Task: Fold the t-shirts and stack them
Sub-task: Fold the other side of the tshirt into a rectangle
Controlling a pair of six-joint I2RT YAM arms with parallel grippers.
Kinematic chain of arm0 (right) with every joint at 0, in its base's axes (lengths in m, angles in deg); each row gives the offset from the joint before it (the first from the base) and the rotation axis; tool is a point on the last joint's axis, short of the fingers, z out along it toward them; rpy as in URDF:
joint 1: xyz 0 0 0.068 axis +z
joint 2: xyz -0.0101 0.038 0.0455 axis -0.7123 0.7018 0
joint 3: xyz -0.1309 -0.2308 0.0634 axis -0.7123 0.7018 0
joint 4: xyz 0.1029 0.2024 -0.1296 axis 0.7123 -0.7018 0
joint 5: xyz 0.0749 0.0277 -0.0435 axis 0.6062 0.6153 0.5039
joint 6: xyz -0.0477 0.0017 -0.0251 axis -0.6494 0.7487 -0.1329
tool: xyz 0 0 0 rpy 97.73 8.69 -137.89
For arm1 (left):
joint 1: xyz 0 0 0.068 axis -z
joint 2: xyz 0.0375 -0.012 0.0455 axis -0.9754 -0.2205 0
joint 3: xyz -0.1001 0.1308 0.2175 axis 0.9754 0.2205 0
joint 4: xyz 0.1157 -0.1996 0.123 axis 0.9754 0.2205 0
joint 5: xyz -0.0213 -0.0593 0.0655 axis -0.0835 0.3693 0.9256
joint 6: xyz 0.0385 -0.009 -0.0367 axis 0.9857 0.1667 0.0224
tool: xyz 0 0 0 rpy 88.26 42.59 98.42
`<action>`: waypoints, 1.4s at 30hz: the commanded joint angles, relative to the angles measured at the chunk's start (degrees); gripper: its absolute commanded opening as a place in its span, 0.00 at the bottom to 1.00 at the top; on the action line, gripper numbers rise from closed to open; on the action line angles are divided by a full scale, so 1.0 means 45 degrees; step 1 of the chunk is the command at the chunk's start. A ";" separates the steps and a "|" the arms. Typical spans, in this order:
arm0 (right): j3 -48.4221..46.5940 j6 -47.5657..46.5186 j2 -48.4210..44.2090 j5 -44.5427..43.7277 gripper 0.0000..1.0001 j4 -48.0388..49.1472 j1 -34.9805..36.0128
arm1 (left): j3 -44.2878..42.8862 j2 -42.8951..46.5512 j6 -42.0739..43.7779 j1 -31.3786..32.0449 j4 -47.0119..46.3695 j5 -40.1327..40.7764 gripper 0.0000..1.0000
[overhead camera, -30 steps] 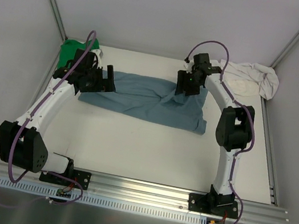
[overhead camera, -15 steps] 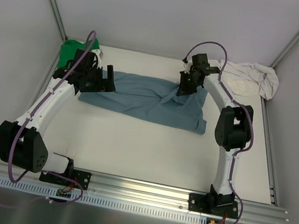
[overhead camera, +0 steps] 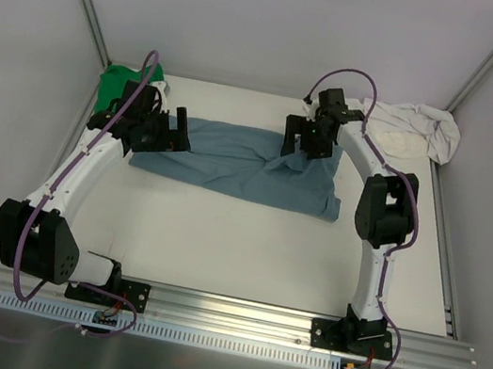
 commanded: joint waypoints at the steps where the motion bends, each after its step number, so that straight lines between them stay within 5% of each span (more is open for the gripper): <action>1: -0.0369 0.0114 -0.0457 -0.0162 1.00 0.0049 -0.0102 | -0.0439 0.0112 0.0051 0.0120 0.0133 0.0165 0.99; 6: -0.0564 0.0212 -0.0086 0.0130 1.00 0.0127 -0.0102 | -0.0459 0.0170 0.0148 0.0120 0.0231 0.0243 0.99; 7: -0.0623 0.0193 0.0031 0.0324 0.93 0.0147 -0.0102 | -0.0439 0.0171 0.0168 0.0120 0.0270 0.0243 0.99; 8: -0.0720 0.0212 0.0090 0.0481 0.79 0.0166 -0.0102 | -0.0439 0.0151 0.0168 0.0120 0.0270 0.0243 0.98; 9: -0.0798 0.0213 0.0148 0.0637 0.45 0.0186 -0.0102 | -0.0420 0.0190 0.0168 0.0120 0.0270 0.0282 0.99; 10: -0.0838 0.0251 0.0207 0.0716 0.26 0.0205 -0.0102 | -0.0420 0.0171 0.0168 0.0120 0.0270 0.0283 0.99; 11: -0.0838 0.0290 0.0304 0.0717 0.10 0.0225 -0.0082 | -0.0420 0.0190 0.0168 0.0120 0.0270 0.0283 0.99; 12: -0.0838 0.0349 0.0324 0.0698 0.05 0.0244 -0.0102 | -0.0420 0.0190 0.0187 0.0120 0.0270 0.0283 0.99; 28: -0.2087 0.0622 0.0695 0.1204 0.00 0.0381 -0.0063 | -0.0244 0.0248 0.0207 0.0120 0.0270 0.0263 0.99; 31: -0.2439 0.0798 0.1007 0.1478 0.02 0.0595 0.0015 | -0.0224 0.0288 0.0207 0.0120 0.0348 0.0302 0.99; 34: -0.2537 0.0915 0.1242 0.1810 0.16 0.0849 0.0093 | -0.0166 0.0365 0.0188 0.0120 0.0445 0.0341 0.99; 35: -0.2537 0.0974 0.1417 0.1907 0.39 0.1005 0.0113 | -0.0146 0.0405 0.0187 0.0120 0.0465 0.0360 0.99; 36: -0.2557 0.1032 0.1534 0.2121 0.99 0.1083 0.0152 | -0.0108 0.0444 0.0129 0.0120 0.0504 0.0361 0.99; 42: -0.3396 0.1443 0.2316 0.2533 0.99 0.1650 0.0309 | 0.0068 0.0717 0.0031 0.0120 0.0836 0.0458 0.99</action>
